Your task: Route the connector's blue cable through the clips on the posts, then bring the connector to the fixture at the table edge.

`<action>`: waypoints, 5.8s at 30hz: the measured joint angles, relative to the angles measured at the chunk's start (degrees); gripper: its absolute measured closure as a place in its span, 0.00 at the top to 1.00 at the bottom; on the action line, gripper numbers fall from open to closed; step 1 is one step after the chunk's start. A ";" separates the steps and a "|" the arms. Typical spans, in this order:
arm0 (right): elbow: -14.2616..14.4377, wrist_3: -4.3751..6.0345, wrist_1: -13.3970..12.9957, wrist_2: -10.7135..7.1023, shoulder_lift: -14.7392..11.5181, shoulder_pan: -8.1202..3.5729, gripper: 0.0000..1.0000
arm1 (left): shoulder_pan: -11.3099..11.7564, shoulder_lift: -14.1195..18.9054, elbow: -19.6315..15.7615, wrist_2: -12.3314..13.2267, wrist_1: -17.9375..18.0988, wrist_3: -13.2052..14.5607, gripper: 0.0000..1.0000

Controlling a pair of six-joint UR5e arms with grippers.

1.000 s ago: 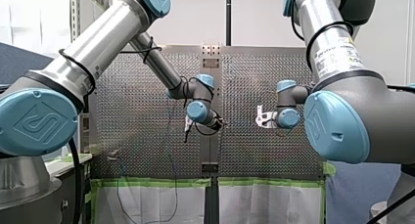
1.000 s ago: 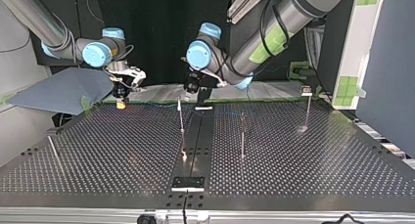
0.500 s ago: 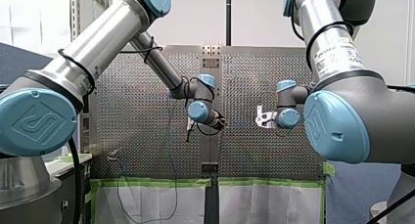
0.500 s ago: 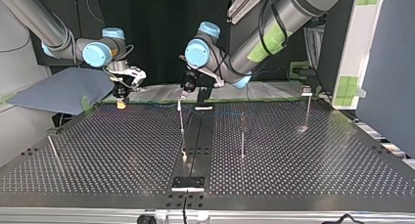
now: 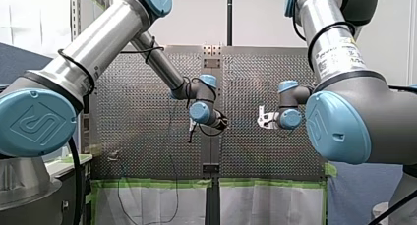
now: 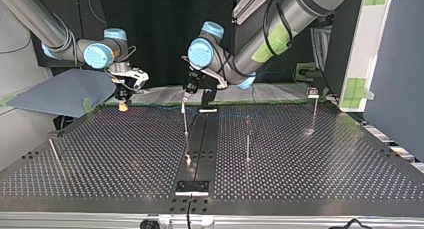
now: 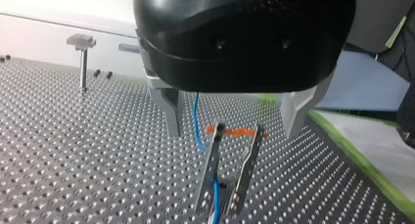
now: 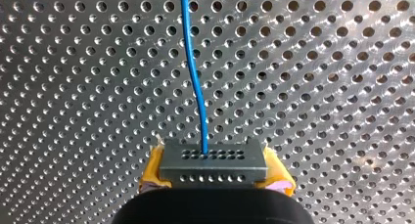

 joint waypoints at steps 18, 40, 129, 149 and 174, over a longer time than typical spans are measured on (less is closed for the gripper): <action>-0.02 0.85 -0.19 -0.02 -0.03 -1.13 0.00 | -1.73 -0.01 0.00 -2.53 -0.64 -1.38 1.00; -0.01 0.91 -0.43 0.03 0.01 -1.11 0.00 | -5.04 2.58 -6.57 -12.32 2.05 -1.40 1.00; -2.99 -3.62 12.35 11.64 -18.27 -7.30 0.00 | -3.01 36.77 -47.36 -12.75 19.59 -12.28 1.00; -5.13 -6.00 14.17 4.91 -14.34 -11.24 0.00 | -2.40 35.43 -47.37 -13.20 21.94 -11.66 1.00; -9.43 -6.04 14.68 -6.91 -12.34 -17.97 0.00 | -1.84 35.44 -47.38 -13.99 20.16 -11.61 1.00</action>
